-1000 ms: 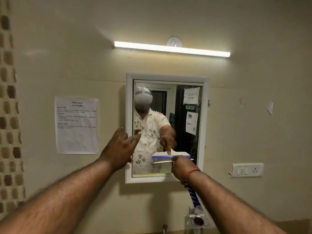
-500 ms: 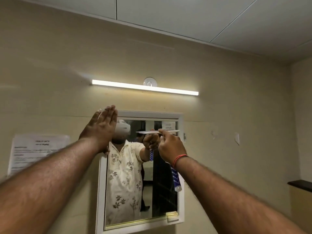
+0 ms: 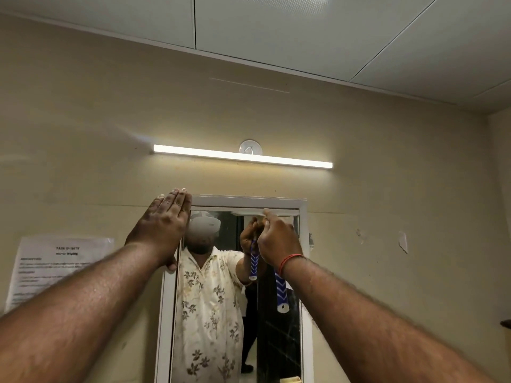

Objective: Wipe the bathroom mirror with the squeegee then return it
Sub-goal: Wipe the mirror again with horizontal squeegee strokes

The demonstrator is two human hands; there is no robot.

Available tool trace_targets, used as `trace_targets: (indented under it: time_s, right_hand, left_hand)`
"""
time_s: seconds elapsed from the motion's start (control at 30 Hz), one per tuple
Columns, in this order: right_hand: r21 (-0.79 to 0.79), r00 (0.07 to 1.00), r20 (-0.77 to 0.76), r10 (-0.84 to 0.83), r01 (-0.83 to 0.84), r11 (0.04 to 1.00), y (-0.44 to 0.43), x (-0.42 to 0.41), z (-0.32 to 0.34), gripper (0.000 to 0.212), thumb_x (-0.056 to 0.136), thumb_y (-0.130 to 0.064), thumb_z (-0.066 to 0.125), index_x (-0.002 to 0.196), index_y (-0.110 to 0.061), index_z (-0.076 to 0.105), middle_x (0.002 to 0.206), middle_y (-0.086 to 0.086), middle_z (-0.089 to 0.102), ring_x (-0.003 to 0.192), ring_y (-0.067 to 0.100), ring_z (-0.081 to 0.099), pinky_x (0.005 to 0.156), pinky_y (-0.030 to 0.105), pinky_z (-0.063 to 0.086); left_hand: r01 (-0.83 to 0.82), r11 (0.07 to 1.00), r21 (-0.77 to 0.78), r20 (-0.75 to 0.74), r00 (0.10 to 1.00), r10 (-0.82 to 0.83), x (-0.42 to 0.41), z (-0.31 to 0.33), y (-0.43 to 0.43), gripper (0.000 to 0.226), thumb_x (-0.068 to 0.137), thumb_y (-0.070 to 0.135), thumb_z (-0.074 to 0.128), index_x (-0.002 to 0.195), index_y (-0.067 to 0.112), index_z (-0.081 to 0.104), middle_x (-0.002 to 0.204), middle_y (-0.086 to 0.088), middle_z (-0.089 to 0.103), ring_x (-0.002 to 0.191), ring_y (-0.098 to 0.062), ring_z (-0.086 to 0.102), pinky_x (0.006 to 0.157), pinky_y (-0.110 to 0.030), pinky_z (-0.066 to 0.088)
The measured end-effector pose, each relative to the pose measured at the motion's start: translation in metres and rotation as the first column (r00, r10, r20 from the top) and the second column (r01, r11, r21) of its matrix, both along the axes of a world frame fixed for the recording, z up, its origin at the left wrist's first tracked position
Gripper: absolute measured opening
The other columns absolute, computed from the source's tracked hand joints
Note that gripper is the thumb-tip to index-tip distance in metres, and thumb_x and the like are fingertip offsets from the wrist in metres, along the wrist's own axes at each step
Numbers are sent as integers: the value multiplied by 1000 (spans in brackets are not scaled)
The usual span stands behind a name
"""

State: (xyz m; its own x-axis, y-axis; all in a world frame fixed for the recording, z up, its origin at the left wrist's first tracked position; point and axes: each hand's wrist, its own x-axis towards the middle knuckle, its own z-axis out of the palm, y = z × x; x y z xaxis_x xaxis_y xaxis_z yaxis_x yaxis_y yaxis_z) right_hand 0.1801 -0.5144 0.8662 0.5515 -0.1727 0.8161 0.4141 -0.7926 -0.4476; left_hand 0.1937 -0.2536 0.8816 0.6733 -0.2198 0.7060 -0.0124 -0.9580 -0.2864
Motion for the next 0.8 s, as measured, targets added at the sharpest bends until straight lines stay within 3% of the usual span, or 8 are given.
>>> trace_targets:
  time_s: [0.2,0.37,0.67,0.8]
  right_hand:
    - [35,997,-60,38,-36,999,-6,15,3,44,116,-30,41,160,-27,47,128,9,71,102,18,64,96,40,59]
    - [94,991,-103,81,-71,993,-8,20,9,44,115,-34,41,159,-29,46,141,11,65,121,27,65,104,45,55]
    - [174,978,-119,170,-148,974,-13,28,7,47,115,-33,42,162,-29,44,152,12,58,130,29,59,111,49,52]
    - [160,985,-104,139,-122,980,-13,28,-1,46,116,-32,39,162,-30,43,147,12,61,111,18,54,105,47,54]
  left_hand:
    - [12,1000,-10,13,1000,-12,1,-1,0,177,65,51,105,169,9,-31,187,-15,-18,174,-32,-14,140,-45,-5]
    - [1,1000,-14,18,1000,-1,2,-2,0,182,60,56,106,172,8,-29,187,-14,-20,174,-32,-14,142,-46,-2]
    - [0,999,-32,20,1000,1,-3,-4,-3,180,62,56,105,172,10,-29,187,-11,-21,175,-31,-14,141,-44,2]
    - [-4,999,-42,15,1000,5,-5,-5,-5,180,63,56,105,172,10,-31,186,-10,-24,174,-31,-16,141,-45,5]
